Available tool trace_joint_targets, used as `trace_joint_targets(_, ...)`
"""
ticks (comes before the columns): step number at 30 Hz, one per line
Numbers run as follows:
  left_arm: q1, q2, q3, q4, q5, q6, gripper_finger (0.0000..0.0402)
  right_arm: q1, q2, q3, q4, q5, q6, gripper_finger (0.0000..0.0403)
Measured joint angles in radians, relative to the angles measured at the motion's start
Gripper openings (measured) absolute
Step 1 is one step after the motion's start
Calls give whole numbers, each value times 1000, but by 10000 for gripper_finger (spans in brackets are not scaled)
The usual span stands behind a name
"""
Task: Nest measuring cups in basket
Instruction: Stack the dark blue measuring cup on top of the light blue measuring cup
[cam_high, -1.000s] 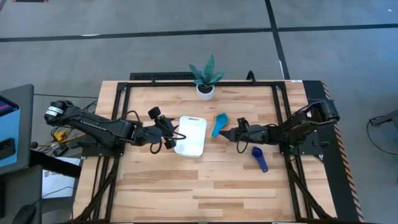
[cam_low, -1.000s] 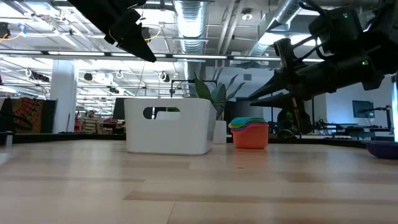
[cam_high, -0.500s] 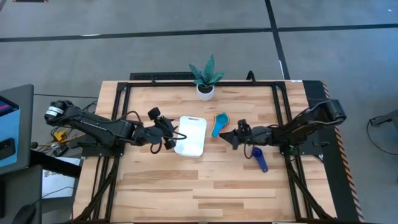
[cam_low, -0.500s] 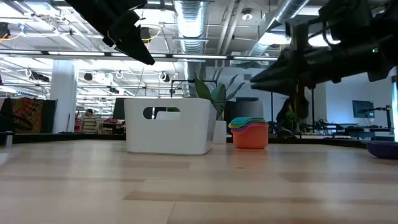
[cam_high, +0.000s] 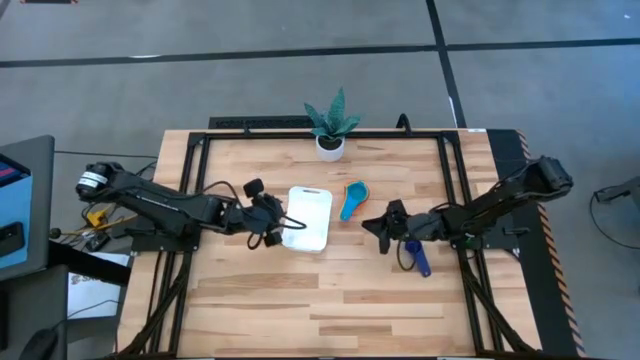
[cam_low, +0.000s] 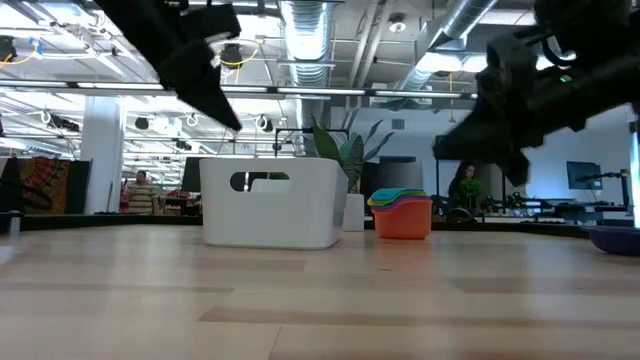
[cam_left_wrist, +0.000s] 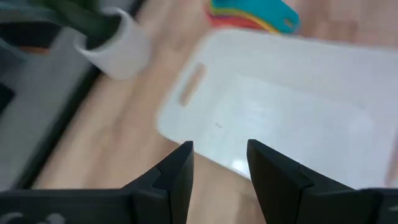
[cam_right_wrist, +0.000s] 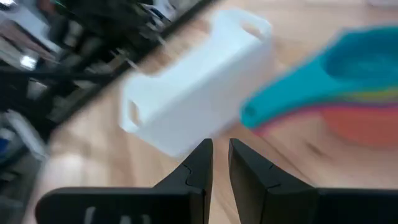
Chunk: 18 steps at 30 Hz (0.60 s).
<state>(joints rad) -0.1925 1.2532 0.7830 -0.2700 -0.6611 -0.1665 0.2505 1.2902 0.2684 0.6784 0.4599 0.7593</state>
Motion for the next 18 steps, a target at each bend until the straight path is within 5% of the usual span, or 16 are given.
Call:
trace_joint_targets(7, 3, 136, 0, 134, 30, 4, 141, 76, -44, 51, -367, 65, 124, 75)
trace_joint_targets(18, 1, 201, 10, 250, 90, -19, 141, 161, -59, 321, -1248, 39, 314, 75)
